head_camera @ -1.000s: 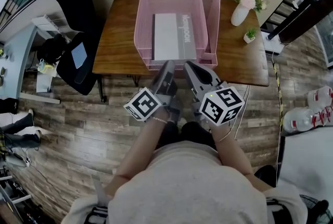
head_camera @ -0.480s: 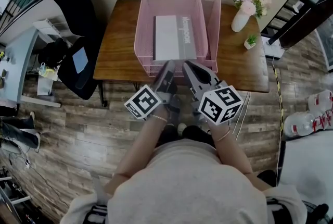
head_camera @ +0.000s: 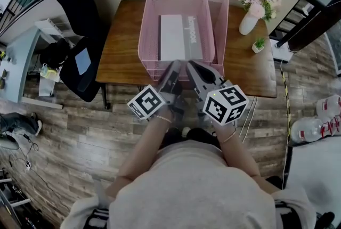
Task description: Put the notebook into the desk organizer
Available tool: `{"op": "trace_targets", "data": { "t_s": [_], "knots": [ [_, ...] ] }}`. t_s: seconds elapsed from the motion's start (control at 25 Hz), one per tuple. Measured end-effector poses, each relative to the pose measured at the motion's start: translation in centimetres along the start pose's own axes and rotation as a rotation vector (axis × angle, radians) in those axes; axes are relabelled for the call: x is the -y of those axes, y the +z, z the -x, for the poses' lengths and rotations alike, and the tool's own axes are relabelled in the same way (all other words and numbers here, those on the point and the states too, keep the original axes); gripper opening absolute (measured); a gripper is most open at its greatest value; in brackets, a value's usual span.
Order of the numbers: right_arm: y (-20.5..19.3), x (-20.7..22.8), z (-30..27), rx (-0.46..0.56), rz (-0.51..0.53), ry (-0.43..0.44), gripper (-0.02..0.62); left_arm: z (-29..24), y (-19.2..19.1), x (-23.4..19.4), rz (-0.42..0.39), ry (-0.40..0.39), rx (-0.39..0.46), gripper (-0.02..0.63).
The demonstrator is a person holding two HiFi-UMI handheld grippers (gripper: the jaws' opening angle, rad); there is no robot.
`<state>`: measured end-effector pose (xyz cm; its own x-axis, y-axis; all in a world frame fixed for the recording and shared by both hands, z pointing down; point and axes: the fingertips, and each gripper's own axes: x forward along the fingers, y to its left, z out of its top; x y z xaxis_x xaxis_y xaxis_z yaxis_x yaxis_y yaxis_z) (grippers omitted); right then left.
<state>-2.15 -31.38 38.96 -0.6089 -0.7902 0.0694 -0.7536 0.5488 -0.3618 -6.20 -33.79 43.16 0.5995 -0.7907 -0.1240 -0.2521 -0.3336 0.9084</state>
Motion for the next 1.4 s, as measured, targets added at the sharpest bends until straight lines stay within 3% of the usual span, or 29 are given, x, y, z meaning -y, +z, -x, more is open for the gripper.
{"op": "trace_targets", "data": {
  "t_s": [0.48,0.84,1.08,1.4],
  "knots": [
    [-0.4,0.0,-0.1,-0.018,0.0,0.005,0.011,0.3,-0.1,0.2,-0.026,0.016,-0.014,0.095],
    [-0.7,-1.4,0.6,-0.014,0.02,0.042,0.011,1.6,0.1,1.8,-0.212,0.001,-0.066,0.049],
    [-1.6,-1.8,1.2,-0.065,0.057,0.043,0.011,2.1,-0.4,3.5,-0.326,-0.045,-0.105,0.012],
    [-2.7,-1.7,2.5,-0.107,0.061,0.017,0.011,2.7,-2.2,3.8,-0.548,-0.016,-0.232,0.011]
  ]
}}
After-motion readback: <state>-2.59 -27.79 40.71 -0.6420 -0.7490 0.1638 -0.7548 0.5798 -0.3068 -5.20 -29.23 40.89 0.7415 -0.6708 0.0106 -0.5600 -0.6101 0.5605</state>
